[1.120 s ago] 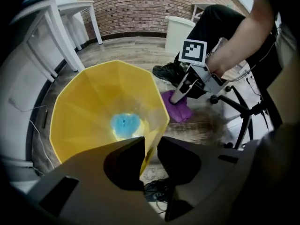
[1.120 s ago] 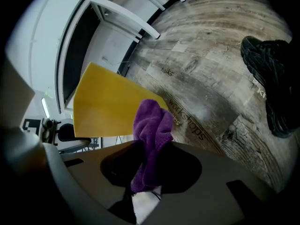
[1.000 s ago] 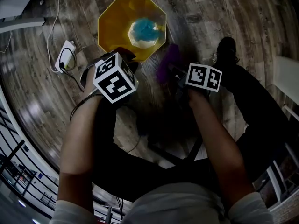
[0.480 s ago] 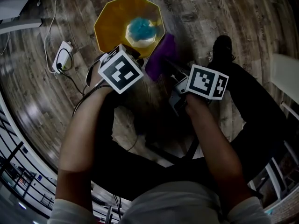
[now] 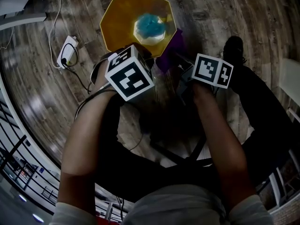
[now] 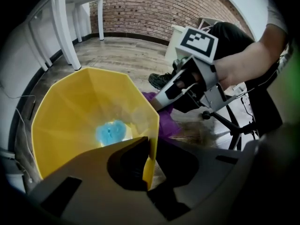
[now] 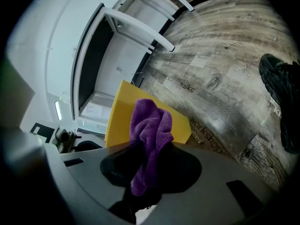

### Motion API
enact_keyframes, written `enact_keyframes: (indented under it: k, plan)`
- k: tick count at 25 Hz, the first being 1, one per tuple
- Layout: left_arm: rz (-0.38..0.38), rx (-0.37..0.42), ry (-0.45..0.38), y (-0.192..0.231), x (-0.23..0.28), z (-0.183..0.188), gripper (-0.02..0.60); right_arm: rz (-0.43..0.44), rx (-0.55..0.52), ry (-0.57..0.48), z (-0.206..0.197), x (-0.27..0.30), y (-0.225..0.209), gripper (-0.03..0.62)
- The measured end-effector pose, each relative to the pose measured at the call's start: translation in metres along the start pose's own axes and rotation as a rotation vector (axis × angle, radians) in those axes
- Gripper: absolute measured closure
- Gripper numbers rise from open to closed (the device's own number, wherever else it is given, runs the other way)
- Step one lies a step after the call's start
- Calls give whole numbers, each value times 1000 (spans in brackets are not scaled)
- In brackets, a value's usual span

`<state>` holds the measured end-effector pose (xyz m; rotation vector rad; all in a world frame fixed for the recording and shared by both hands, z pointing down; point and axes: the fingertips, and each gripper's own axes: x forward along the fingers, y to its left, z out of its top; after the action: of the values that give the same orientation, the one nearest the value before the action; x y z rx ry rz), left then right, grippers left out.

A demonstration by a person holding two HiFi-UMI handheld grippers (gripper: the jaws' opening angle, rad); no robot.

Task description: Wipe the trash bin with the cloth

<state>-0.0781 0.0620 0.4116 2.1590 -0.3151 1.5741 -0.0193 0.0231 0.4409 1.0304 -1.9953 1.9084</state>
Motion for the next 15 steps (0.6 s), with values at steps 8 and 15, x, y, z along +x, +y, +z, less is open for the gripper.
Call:
enact_keyframes:
  k: [8, 15]
  plan:
    - [-10, 1, 7, -2, 1, 1, 541, -50, 38, 29, -2, 32, -39, 480]
    - [-3, 6, -2, -1, -2, 5, 541, -107, 43, 85, -9, 68, -77, 480]
